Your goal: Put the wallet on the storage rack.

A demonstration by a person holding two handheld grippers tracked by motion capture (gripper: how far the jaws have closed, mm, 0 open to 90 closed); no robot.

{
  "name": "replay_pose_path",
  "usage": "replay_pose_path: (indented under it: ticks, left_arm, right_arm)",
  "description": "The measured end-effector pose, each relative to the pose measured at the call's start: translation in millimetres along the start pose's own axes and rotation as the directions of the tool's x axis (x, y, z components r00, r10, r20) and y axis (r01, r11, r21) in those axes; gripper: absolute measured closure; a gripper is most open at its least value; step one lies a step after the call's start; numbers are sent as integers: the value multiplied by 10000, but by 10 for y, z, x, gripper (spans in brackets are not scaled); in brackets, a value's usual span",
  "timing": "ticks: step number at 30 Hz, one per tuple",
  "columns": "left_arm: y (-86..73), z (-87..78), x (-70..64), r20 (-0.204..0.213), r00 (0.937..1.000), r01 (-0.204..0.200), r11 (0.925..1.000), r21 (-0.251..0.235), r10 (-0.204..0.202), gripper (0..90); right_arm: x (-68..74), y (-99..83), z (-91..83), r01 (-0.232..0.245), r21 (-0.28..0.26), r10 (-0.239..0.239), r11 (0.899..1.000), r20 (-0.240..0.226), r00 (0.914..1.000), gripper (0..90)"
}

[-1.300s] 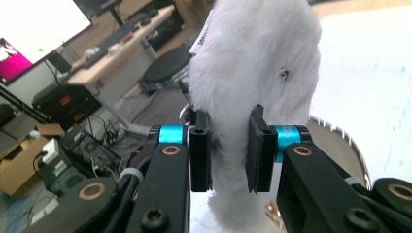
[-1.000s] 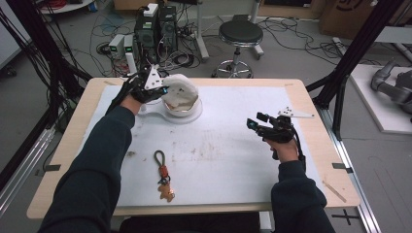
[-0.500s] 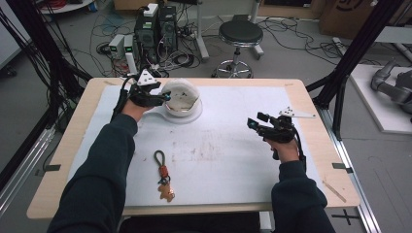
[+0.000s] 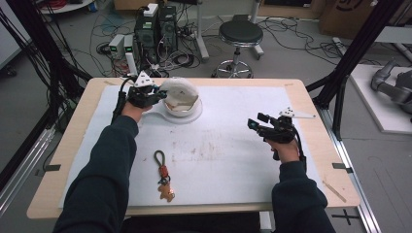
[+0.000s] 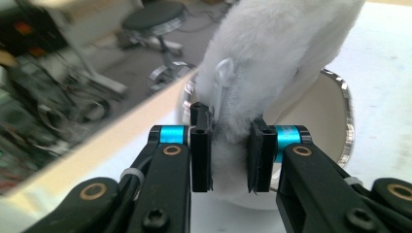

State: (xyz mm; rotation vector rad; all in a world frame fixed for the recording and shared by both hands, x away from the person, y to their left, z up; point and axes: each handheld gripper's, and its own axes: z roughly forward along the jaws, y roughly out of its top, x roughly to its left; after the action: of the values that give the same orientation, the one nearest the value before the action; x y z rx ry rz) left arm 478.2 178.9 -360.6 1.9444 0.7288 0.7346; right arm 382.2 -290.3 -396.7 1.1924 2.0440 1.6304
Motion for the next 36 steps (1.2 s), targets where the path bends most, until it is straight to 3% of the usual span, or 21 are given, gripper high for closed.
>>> replay_pose_path:
  ticks: [3, 5, 7, 8, 9, 12, 16, 18, 19, 21, 23, 24, 25, 26, 27, 28, 29, 31, 32, 34, 36]
  left_arm:
    - [102, -59, 21, -215, 9939, -1077, 9941, 109, 1079, 762]
    - [170, -66, 2, -200, 9829, -1824, 9829, 269, 1830, 764]
    - [192, -55, -10, -151, 9786, -2046, 9780, 409, 2053, 765]
    - [204, -41, -21, -103, 9729, -2301, 9718, 517, 2309, 765]
    - [227, 20, -68, 34, 9609, -2760, 9574, 848, 2767, 765]
    - [210, 119, -135, 202, 9515, -3070, 9440, 1211, 3069, 766]
    - [171, 207, -184, 286, 9530, -3024, 9417, 1478, 3016, 766]
    - [146, 236, -169, 252, 9640, -2651, 9509, 1596, 2646, 765]
    - [146, 236, -169, 252, 9640, -2651, 9509, 1596, 2646, 759]
    - [125, 235, -153, 178, 9796, -2005, 9685, 1477, 2001, 732]
    - [88, 207, -119, 154, 9955, -943, 9870, 1302, 931, 548]
    - [30, 155, -80, 309, 9983, 460, 9950, 885, -489, 495]
    - [30, 155, -80, 309, 9983, 460, 9950, 885, -489, 457]
    - [-39, 71, -63, 512, 9861, 1560, 9868, 437, -1582, 421]
    - [-39, 71, -63, 512, 9861, 1560, 9868, 437, -1582, 385]
    - [-69, 25, -62, 678, 9764, 2038, 9788, 220, -2049, 356]
    - [-113, -79, -81, 836, 9608, 2671, 9634, -225, -2645, 322]
    - [-123, -122, -102, 846, 9559, 2855, 9574, -425, -2813, 266]
    - [-159, -242, -170, 880, 9439, 3259, 9410, -915, -3184, 238]
    - [-198, -337, -241, 837, 9414, 3353, 9339, -1240, -3269, 205]
    - [-223, -382, -277, 797, 9414, 3359, 9317, -1380, -3276, 205]
  right_arm:
    - [6, -2, 4, -29, 32, 29, 10000, -12, 10000, 353]
    - [10, -4, 11, -37, 77, 37, 10000, -29, 10000, 353]
    - [6, -4, 16, 13, 68, -13, 10000, -14, 10000, 353]
    - [8, -7, 20, -45, 105, 45, 9999, -18, 10000, 353]
    - [5, -6, 22, 10, 83, -10, 10000, -8, 10000, 353]
    - [6, -7, 21, 23, 90, -23, 10000, -7, 10000, 352]
    - [0, -11, 15, -37, 91, 37, 10000, -8, 10000, 352]
    - [-7, -12, 9, -55, 68, 55, 10000, -15, 10000, 352]
    - [-7, -12, 9, -55, 68, 55, 10000, -15, 10000, 352]
    - [-9, -13, 6, -46, 45, 46, 10000, -17, 10000, 352]
    - [-7, -11, -6, -93, 25, 94, 10000, -11, 10000, 352]
    - [-9, -10, -13, -95, 11, 95, 10000, -21, 10000, 351]
    - [-10, -7, -22, -76, -17, 76, 10000, 15, 10000, 350]
    - [-7, -5, -33, -87, -33, 87, 10000, 41, 10000, 345]
    - [-8, -1, -47, -12, -52, 13, 10000, 101, 9999, 335]
    - [-8, 4, -59, 68, -59, -67, 10000, 185, 9998, 316]
    - [-5, 8, -73, 110, 6, -110, 9999, 331, 9994, 301]
    - [-2, 15, -99, 322, 125, -330, 9994, 750, 9966, 253]
    - [-4, 12, -114, 506, 258, -532, 9984, 1100, 9925, 228]
    - [-15, 1, -132, 877, 735, -995, 9934, 1762, 9793, 217]
    - [-32, -24, -138, 1209, 1289, -1498, 9843, 2452, 9578, 217]
